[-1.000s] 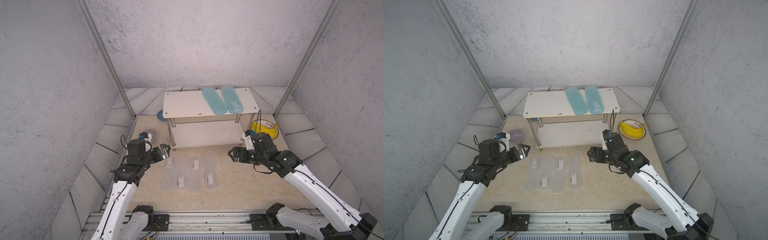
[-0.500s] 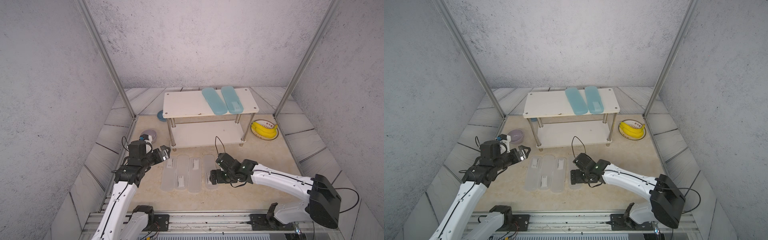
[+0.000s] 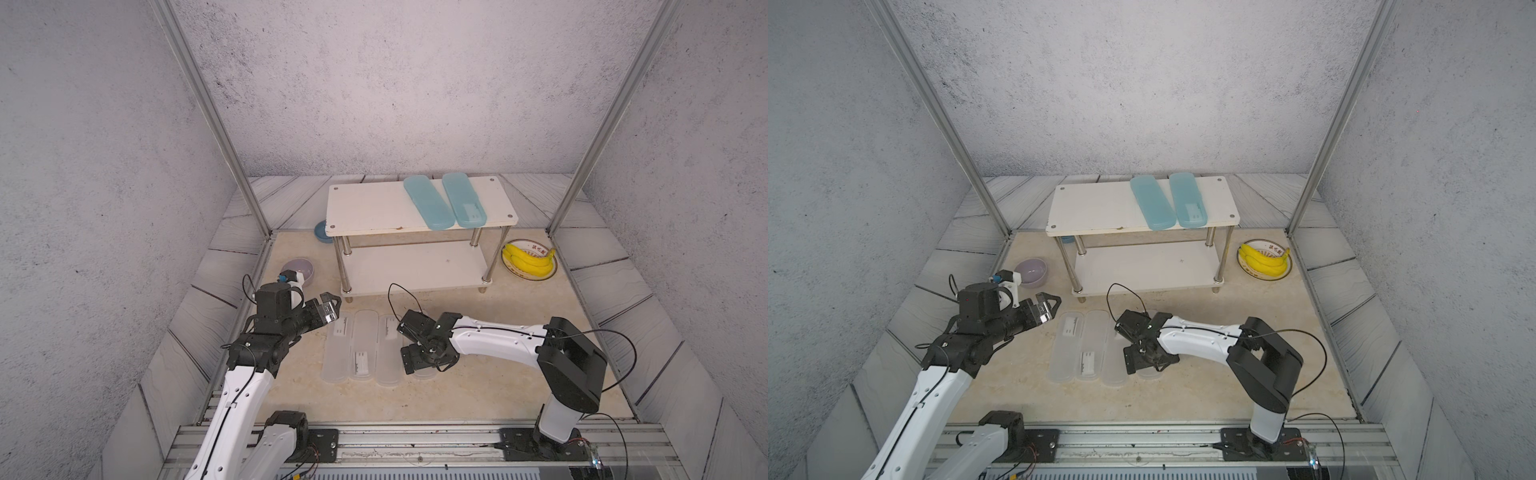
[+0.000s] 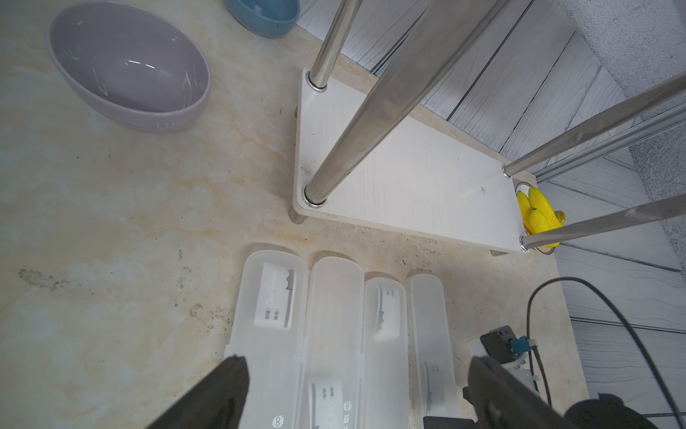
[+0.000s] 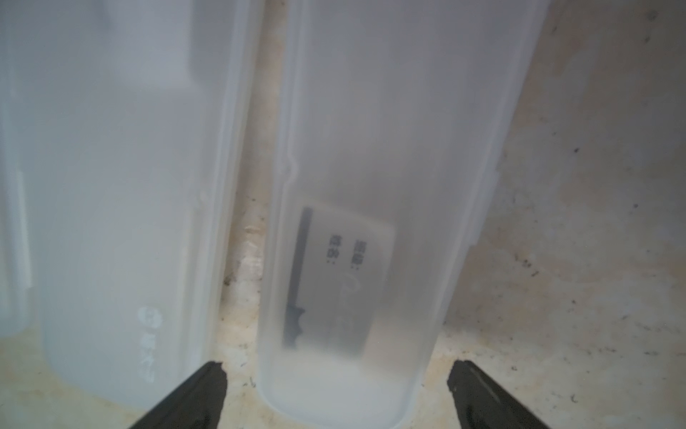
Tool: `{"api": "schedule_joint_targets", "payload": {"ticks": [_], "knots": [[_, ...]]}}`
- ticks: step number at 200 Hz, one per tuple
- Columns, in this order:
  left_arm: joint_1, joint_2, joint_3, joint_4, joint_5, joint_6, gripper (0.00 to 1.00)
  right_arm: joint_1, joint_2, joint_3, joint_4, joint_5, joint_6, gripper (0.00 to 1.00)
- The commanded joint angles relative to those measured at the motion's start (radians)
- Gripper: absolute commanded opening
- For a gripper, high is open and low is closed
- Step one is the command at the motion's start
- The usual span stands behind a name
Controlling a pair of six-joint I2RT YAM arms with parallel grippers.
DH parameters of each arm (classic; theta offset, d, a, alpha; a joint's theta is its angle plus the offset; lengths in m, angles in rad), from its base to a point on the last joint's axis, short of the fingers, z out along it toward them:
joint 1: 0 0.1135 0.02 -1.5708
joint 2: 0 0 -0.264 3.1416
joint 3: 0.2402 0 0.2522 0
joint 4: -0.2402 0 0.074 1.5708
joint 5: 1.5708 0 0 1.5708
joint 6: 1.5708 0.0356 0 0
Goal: Place the pencil cases on the shelf according to color
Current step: Pick up the pencil case from the center of the board.
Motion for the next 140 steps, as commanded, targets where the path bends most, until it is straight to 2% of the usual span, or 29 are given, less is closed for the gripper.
{"api": "schedule_joint_targets", "payload": {"ticks": [1, 66, 140], "knots": [[-0.006, -0.001, 0.01, 0.007, 0.012, -0.003, 0.99, 0.003, 0.025, 0.021, -0.093, 0.077, -0.02, 1.0], [-0.006, 0.006, 0.011, 0.01, 0.024, -0.016, 0.99, -0.008, 0.016, -0.054, -0.028, 0.048, 0.008, 1.0], [-0.006, 0.005, 0.012, 0.013, 0.038, -0.023, 0.99, -0.081, -0.204, -0.236, 0.037, 0.014, -0.036, 1.0]]}}
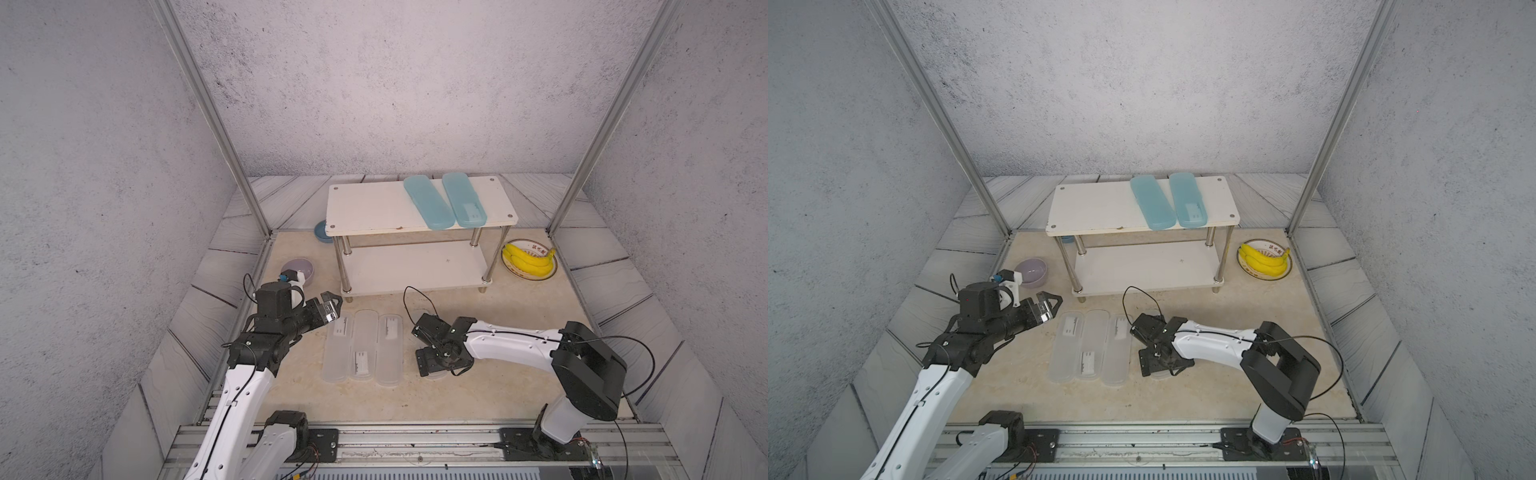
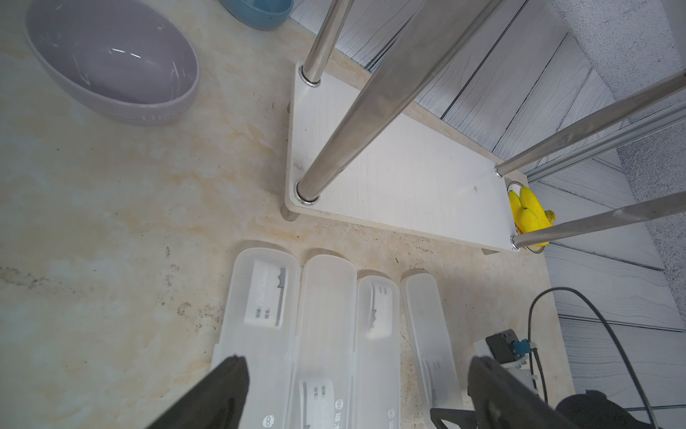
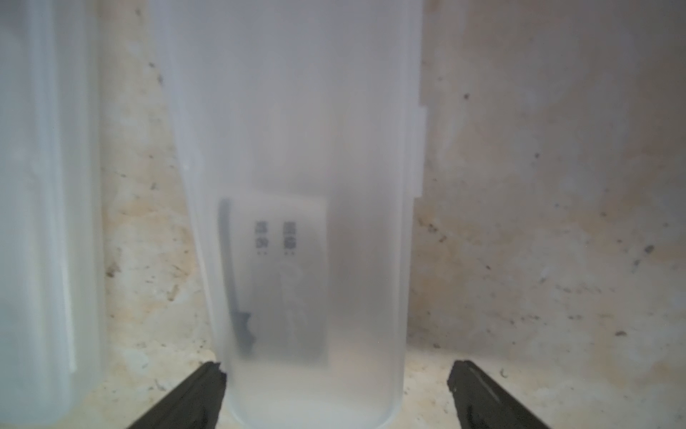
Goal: Place the pencil cases on the shelf according to color
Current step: Pick up the pencil case from the center of the board.
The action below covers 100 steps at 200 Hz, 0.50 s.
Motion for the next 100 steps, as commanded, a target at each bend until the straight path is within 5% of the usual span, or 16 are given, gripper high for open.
{"api": "schedule_joint_targets", "payload": {"ticks": [1, 65, 100], "knots": [[-0.005, -0.002, 0.012, 0.006, 0.012, -0.002, 0.99, -0.022, -0.066, -0.046, -0.013, -0.003, -0.032, 1.0], [-0.005, -0.024, 0.007, -0.003, 0.009, -0.011, 0.99, -0.022, -0.299, -0.097, 0.038, -0.033, -0.128, 1.0], [-0.005, -0.027, 0.011, -0.005, 0.01, -0.013, 0.99, -0.019, -0.49, -0.211, 0.06, 0.108, -0.133, 1.0]]}}
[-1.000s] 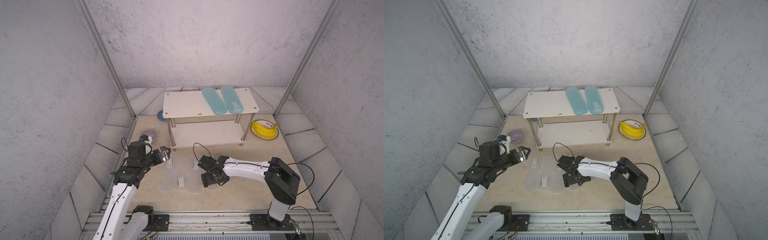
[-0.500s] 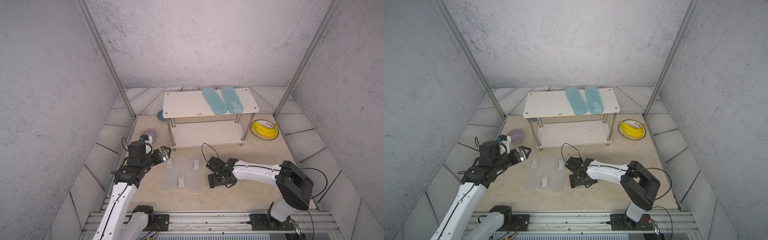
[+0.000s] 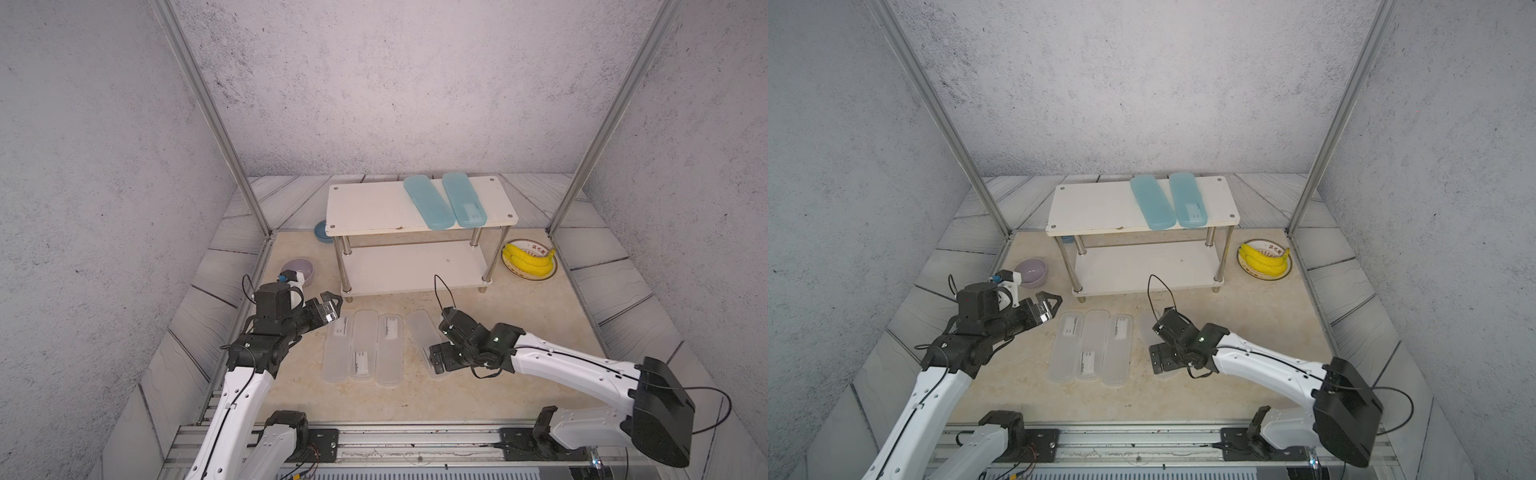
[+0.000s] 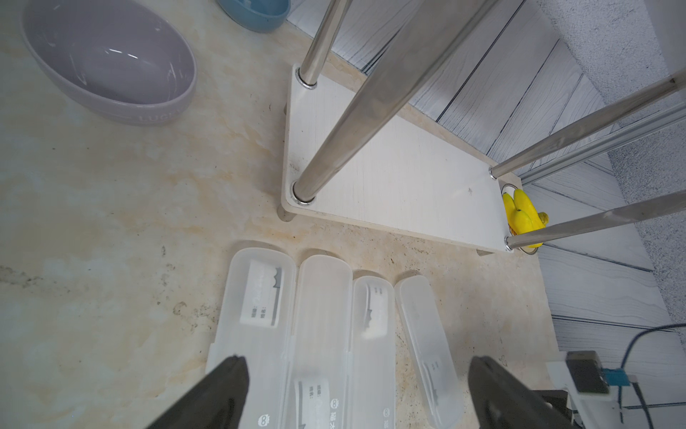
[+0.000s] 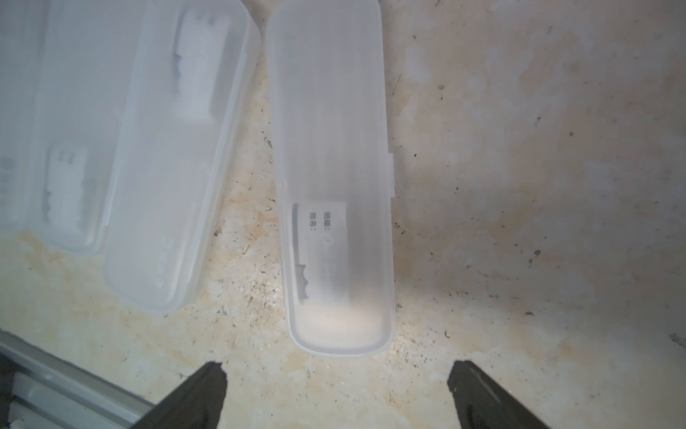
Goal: Place the pencil cases on the shelf according to color
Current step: Pick up the pencil case from the center of the board.
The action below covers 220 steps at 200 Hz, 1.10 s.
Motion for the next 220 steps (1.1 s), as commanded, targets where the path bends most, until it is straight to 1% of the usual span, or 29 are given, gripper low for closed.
{"api": "schedule_joint_targets", "payload": {"ticks": [1, 12, 25, 48, 77, 108, 143, 185, 220], "knots": [[-0.005, -0.013, 0.011, -0.004, 0.007, -0.005, 0.99, 0.004, -0.096, -0.067, 0.008, 0.103, -0.026, 1.0], [-0.007, -0.014, 0.01, -0.001, 0.007, -0.008, 0.99, 0.003, -0.116, -0.086, 0.008, 0.109, -0.039, 1.0], [-0.005, -0.012, 0.007, 0.006, 0.01, -0.015, 0.99, 0.003, -0.101, -0.095, 0.011, 0.104, -0.05, 1.0], [-0.005, -0.006, 0.005, 0.016, 0.017, -0.021, 0.99, 0.004, 0.016, -0.041, -0.017, 0.018, -0.08, 1.0], [-0.005, 0.0, 0.008, 0.017, 0.02, -0.02, 0.99, 0.007, 0.19, 0.04, -0.004, -0.037, -0.086, 0.96], [-0.005, -0.002, 0.008, 0.011, 0.015, -0.016, 0.99, 0.02, 0.251, 0.061, 0.063, -0.075, -0.089, 0.96], [-0.006, 0.001, 0.006, 0.008, 0.009, -0.013, 0.99, 0.036, 0.294, 0.054, 0.048, -0.06, -0.084, 0.96], [-0.005, 0.008, 0.01, 0.014, 0.014, -0.015, 0.99, 0.053, 0.338, 0.031, 0.032, -0.002, -0.054, 0.96], [-0.006, 0.015, 0.008, 0.022, 0.017, -0.019, 0.99, 0.06, 0.365, 0.025, 0.063, -0.009, -0.041, 0.96]]}}
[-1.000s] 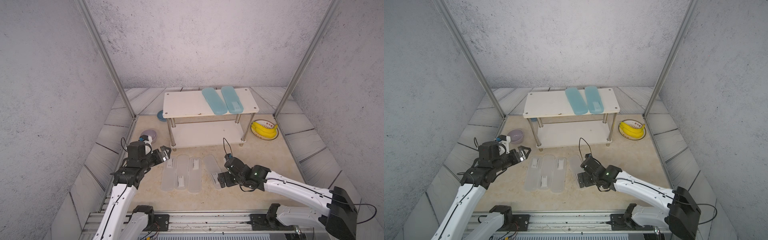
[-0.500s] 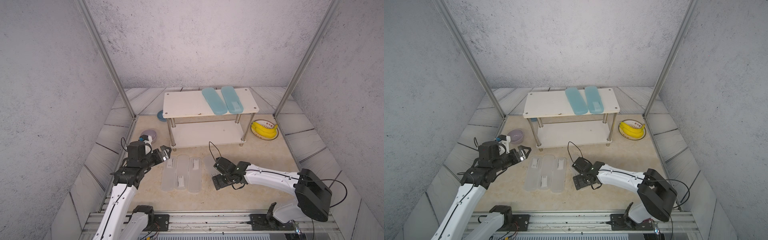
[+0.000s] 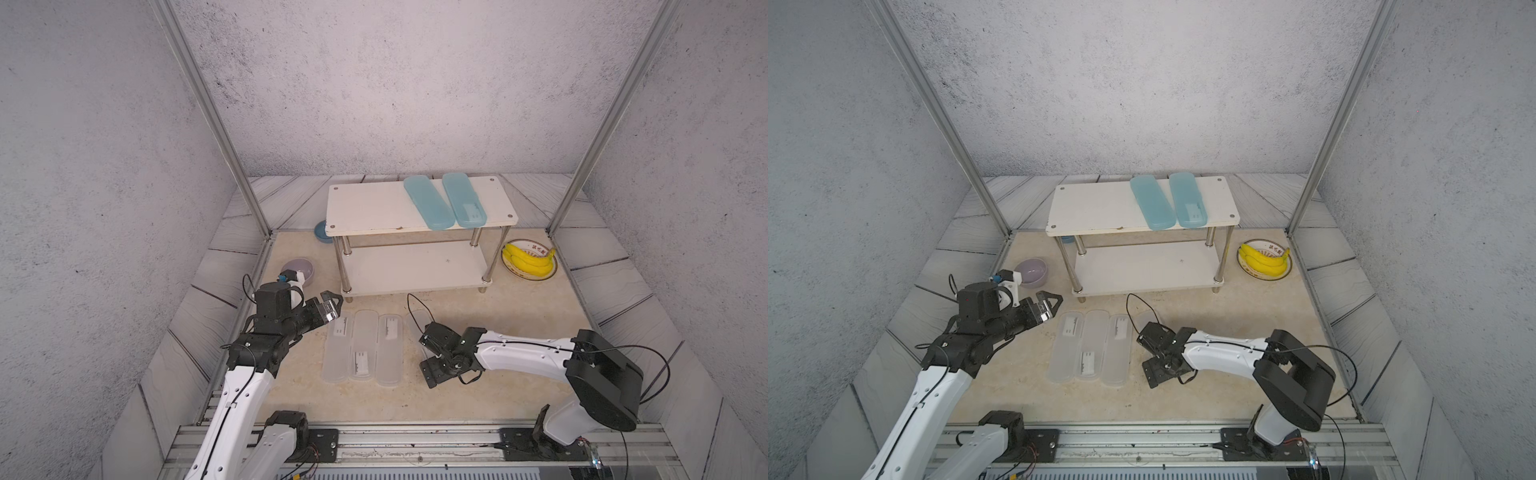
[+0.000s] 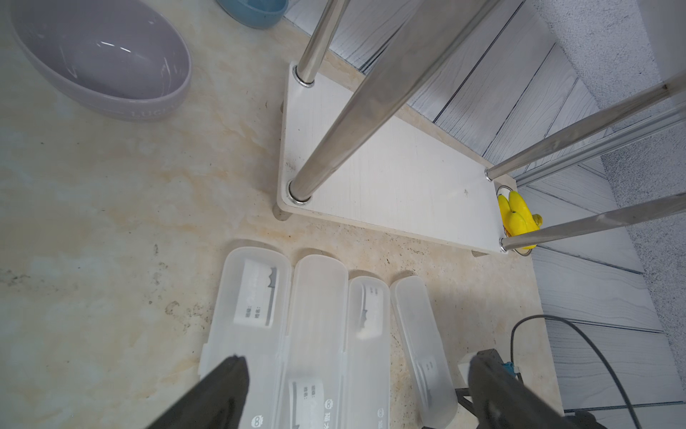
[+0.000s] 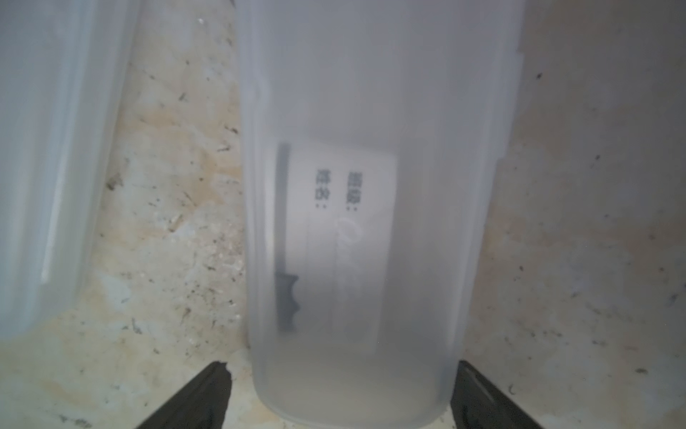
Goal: Place the pencil cases on the shelf according to color
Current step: Pick up the pencil case from the center of the board.
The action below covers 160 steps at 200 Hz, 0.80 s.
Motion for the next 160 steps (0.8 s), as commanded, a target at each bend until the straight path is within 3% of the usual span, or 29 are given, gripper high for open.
{"api": "schedule_joint_targets", "payload": {"ticks": [1, 34, 95, 160], "knots": [[-0.005, 0.008, 0.008, 0.013, 0.006, -0.002, 0.99, 0.007, 0.023, -0.012, 0.006, 0.023, 0.022, 0.96], [-0.005, 0.008, 0.014, 0.01, 0.006, 0.001, 0.99, 0.024, 0.042, -0.024, 0.015, 0.051, 0.058, 0.9], [-0.005, 0.008, 0.019, 0.009, 0.006, 0.003, 0.99, 0.031, -0.024, -0.067, 0.022, 0.118, 0.09, 0.64], [-0.006, 0.025, 0.019, 0.021, 0.008, 0.003, 0.99, 0.029, -0.241, -0.018, -0.106, 0.317, 0.115, 0.59]]}}
